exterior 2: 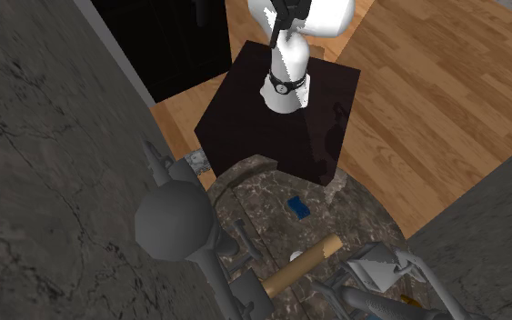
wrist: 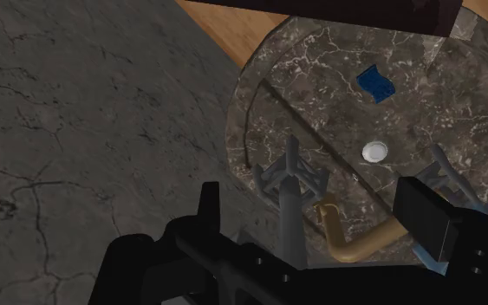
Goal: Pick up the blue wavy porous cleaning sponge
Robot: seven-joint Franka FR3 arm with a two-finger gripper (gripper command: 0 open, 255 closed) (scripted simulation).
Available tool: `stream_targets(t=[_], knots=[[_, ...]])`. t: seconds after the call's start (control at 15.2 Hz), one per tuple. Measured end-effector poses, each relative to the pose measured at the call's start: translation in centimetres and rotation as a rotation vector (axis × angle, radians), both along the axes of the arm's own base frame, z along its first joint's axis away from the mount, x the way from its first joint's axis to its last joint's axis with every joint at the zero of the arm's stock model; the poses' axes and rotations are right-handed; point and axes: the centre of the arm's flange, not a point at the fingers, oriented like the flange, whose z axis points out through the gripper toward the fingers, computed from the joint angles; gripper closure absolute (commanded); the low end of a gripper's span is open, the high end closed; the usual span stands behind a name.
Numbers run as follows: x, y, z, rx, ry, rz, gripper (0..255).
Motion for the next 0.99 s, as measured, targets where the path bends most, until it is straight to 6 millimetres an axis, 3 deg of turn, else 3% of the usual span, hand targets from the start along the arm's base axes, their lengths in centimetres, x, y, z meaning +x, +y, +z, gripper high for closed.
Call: stream_targets(t=[0.2,0.99], knots=[[0.3,0.2,-1.5,0.006,0.003,0.009,0],[3.6,4.3,-15.7,0.061,0.032,0.097,0]])
